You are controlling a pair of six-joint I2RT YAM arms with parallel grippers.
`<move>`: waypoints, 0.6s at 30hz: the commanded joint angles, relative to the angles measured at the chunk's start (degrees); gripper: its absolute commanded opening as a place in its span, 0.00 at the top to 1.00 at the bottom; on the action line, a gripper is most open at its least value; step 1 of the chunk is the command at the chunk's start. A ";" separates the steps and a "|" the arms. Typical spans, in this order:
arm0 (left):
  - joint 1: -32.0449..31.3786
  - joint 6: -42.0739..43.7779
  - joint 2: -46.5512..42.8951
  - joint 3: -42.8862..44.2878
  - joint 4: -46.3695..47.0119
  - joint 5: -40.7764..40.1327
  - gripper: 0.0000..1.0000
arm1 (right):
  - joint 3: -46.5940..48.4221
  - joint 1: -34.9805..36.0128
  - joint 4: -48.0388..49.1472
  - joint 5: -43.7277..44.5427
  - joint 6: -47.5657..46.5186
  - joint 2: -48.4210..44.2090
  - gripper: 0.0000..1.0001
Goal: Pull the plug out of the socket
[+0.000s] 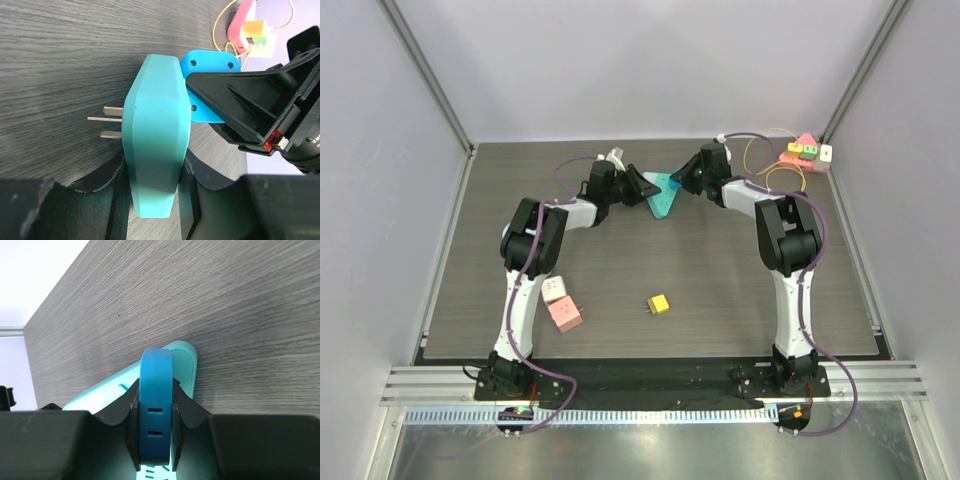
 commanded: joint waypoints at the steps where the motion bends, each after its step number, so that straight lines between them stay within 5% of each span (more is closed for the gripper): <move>1: 4.00 1.37 0.96 -2.17 -9.01 -14.02 1.00 | 0.37 -3.11 6.68 -1.36 1.46 -9.53 0.99; 7: 4.09 1.28 0.87 -2.26 -8.84 -13.93 1.00 | 0.20 -3.64 6.07 -1.27 0.93 -9.71 0.99; 18: 4.09 1.37 0.87 -2.34 -8.75 -13.93 1.00 | 5.56 0.92 -3.59 11.81 -10.21 -10.06 0.99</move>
